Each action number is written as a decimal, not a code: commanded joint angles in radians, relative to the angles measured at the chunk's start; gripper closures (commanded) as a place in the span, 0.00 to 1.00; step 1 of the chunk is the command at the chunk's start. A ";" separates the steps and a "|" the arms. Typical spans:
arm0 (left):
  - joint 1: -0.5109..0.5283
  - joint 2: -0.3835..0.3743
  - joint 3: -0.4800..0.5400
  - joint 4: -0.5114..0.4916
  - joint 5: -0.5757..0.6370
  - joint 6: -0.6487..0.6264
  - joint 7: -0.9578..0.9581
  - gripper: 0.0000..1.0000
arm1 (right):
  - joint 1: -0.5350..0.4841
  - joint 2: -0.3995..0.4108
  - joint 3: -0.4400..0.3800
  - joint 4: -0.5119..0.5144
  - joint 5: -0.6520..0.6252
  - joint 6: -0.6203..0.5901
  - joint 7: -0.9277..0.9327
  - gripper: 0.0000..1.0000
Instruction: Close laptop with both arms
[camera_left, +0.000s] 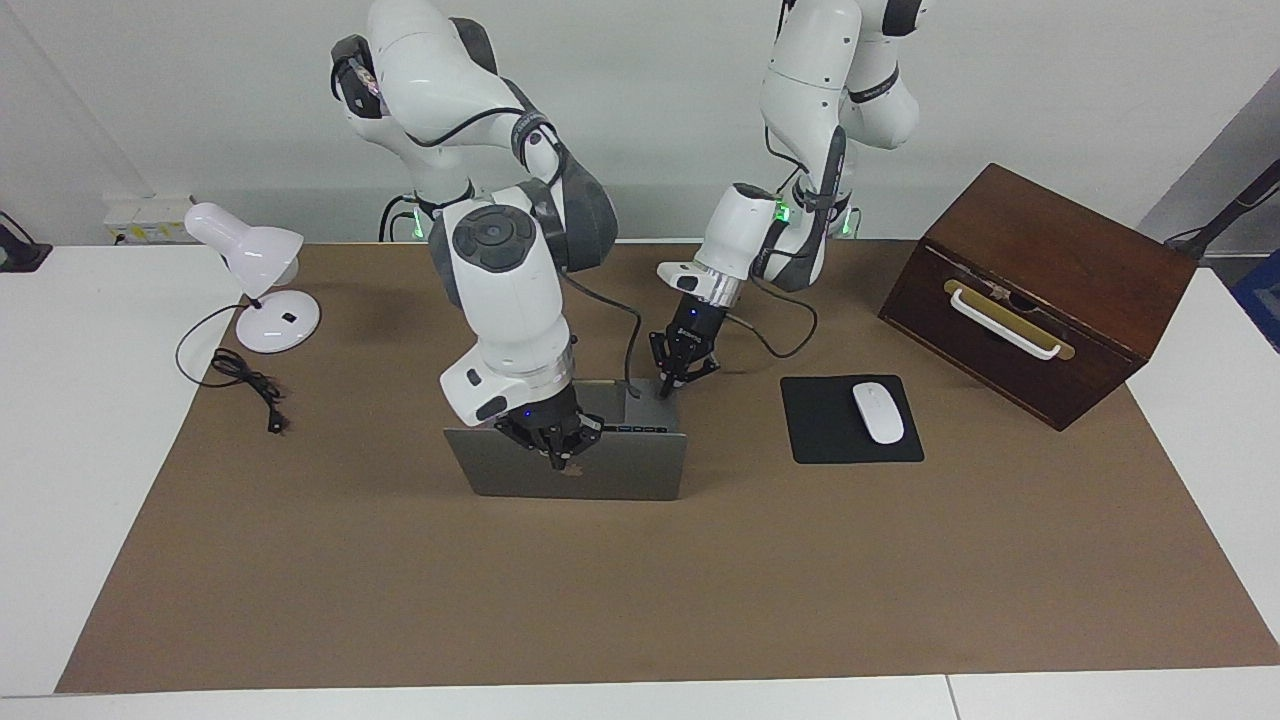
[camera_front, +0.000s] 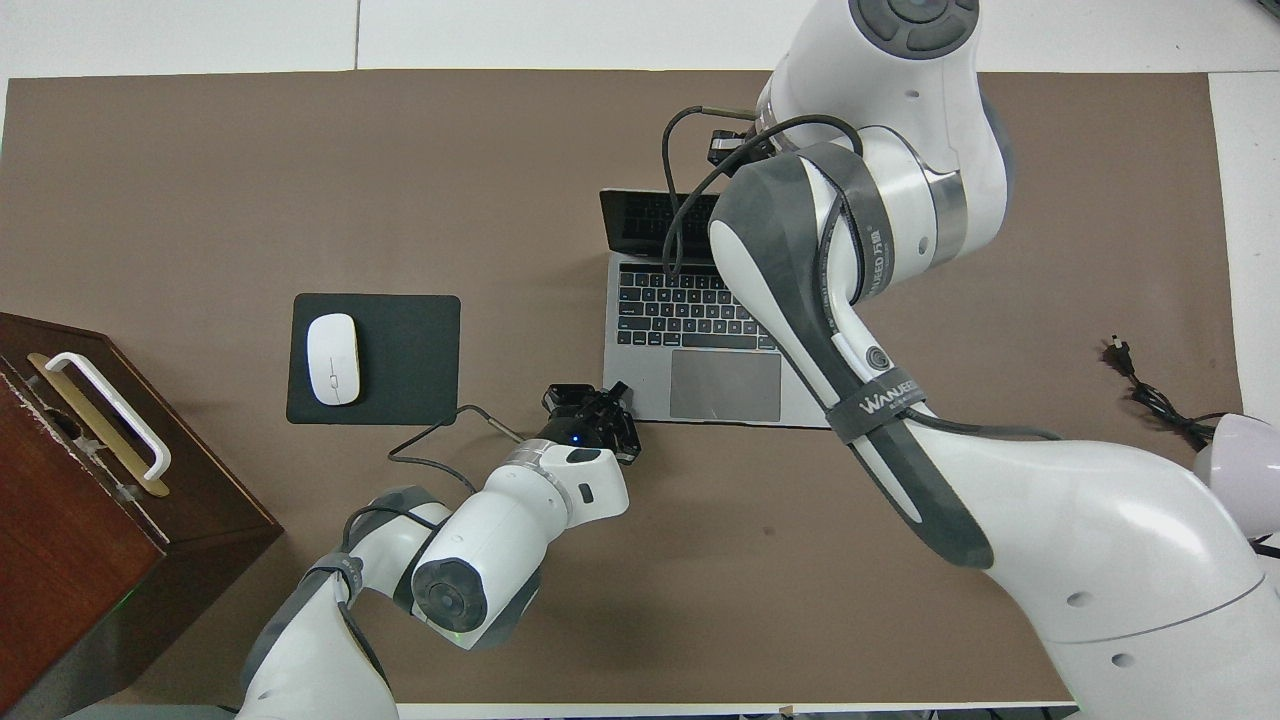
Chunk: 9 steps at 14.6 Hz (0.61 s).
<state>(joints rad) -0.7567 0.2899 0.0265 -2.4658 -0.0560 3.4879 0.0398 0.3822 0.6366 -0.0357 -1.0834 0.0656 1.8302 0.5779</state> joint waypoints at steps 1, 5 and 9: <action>-0.024 0.011 0.015 -0.005 -0.012 0.016 0.008 1.00 | -0.026 -0.023 0.013 -0.029 0.055 -0.051 -0.032 1.00; -0.024 0.006 0.016 -0.034 -0.012 0.017 0.009 1.00 | -0.028 -0.049 0.013 -0.064 0.072 -0.136 -0.052 1.00; -0.018 0.005 0.016 -0.058 -0.010 0.017 0.012 1.00 | -0.031 -0.107 0.013 -0.179 0.074 -0.158 -0.058 1.00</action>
<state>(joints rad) -0.7591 0.2898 0.0269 -2.4720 -0.0560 3.4974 0.0399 0.3667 0.6011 -0.0353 -1.1460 0.1115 1.6779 0.5520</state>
